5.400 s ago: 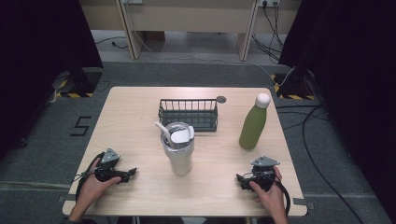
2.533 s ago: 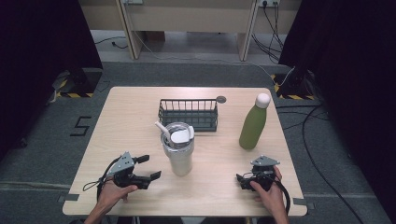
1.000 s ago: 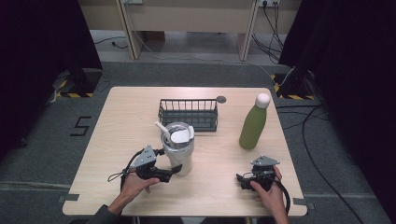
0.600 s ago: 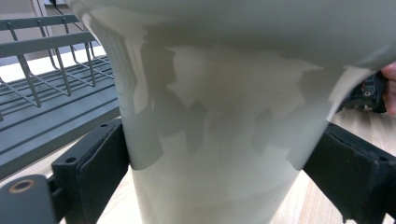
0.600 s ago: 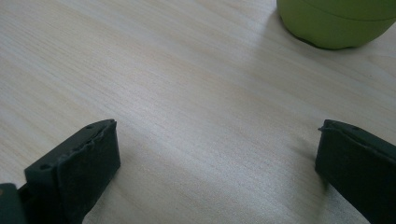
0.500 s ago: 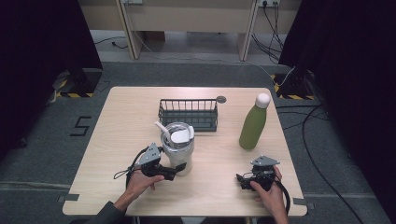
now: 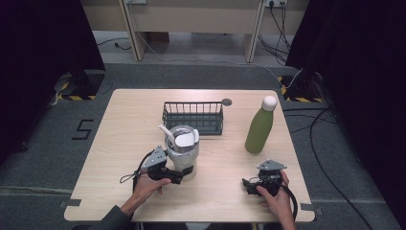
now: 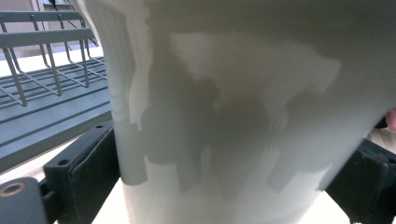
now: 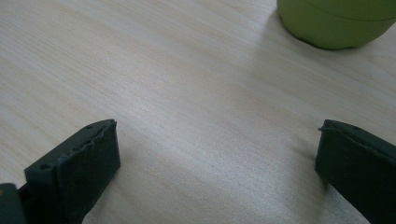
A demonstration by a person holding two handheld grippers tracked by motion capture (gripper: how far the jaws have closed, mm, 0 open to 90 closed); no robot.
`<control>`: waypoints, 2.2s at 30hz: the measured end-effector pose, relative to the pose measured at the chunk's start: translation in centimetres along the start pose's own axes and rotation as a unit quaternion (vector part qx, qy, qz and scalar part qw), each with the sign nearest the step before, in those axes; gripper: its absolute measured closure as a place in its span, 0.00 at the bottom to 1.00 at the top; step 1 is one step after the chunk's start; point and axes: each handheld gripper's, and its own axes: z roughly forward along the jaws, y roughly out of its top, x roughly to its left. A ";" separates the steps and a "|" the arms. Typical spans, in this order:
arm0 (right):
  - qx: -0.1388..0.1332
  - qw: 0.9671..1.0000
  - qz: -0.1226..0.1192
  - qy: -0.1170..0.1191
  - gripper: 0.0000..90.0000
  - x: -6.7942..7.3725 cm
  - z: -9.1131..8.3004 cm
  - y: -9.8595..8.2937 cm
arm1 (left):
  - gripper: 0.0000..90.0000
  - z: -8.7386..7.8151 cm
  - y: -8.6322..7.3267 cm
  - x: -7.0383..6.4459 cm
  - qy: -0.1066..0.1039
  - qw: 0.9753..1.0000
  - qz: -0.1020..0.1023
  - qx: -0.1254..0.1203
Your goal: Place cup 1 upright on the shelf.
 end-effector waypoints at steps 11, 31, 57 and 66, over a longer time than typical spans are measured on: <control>0.000 1.000 0.000 0.000 0.00 0.0 0.0 0.0 | 0.06 0.7 -0.2 0.1 -0.003 1.000 -0.008 -0.008; 0.000 1.000 0.000 0.000 0.00 0.0 0.0 0.0 | 0.09 0.6 -0.2 -0.1 0.001 1.000 0.020 -0.019; -0.001 1.000 -0.003 0.000 0.00 0.0 0.0 0.0 | 0.10 1.0 -0.5 -0.2 0.007 0.999 0.031 -0.033; 0.000 1.000 -0.002 0.000 0.00 0.0 0.0 0.0 | 0.11 0.8 -0.2 -0.2 0.010 0.999 0.029 -0.024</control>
